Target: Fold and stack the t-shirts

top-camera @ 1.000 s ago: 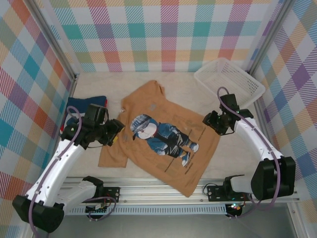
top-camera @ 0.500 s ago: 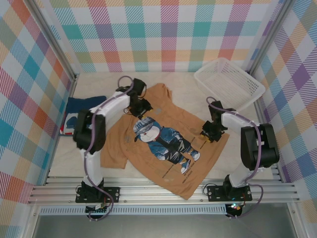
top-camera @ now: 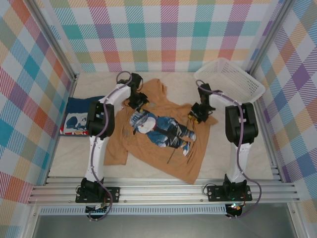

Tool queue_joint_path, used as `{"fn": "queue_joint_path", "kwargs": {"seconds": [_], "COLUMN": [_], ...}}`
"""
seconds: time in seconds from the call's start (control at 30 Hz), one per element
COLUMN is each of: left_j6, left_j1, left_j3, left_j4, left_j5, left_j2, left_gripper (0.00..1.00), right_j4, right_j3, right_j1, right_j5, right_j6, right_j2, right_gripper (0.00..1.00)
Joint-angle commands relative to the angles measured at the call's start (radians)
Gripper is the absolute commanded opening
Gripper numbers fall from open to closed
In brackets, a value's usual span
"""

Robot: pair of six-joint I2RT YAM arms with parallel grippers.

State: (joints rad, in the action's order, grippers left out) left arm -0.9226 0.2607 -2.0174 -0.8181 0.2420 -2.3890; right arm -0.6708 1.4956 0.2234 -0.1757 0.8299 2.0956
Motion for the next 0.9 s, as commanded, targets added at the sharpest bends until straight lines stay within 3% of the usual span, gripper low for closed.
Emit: {"fn": "queue_joint_path", "kwargs": {"seconds": [0.0,0.13,0.27,0.47,0.6,0.87], "left_j6": [0.007,0.021,0.040,0.040,0.107,0.207], "left_j1": [-0.080,-0.125,-0.116,-0.073,-0.088,-0.101], "left_j3": [-0.105,-0.219,-0.219,-0.058,-0.048,0.114], "left_j4": [-0.105,-0.159,-0.130,-0.065,-0.157,-0.204], "left_j5": [-0.042,-0.064,-0.004,0.000,-0.026,-0.059], "left_j2": [-0.084,-0.102,-0.039,0.155,0.195,0.265], "left_gripper": [0.39,0.39,0.41,0.47,0.47,0.45], "right_j4": [-0.044,-0.098,-0.079,-0.026,0.005,0.039], "right_j3": [0.139,0.356,0.376,0.117,-0.136,-0.445], "right_j1": [0.003,0.008,0.021,0.019,0.033,0.180], "right_j5": [0.096,0.115,0.167,0.212,0.151,0.100], "right_j6": [-0.062,-0.148,-0.237,-0.164,-0.053,0.088], "right_j2": [0.161,0.253,0.166,-0.111,-0.297,-0.498], "right_gripper": [0.36,0.45,0.56,0.61,0.56,0.52]}}
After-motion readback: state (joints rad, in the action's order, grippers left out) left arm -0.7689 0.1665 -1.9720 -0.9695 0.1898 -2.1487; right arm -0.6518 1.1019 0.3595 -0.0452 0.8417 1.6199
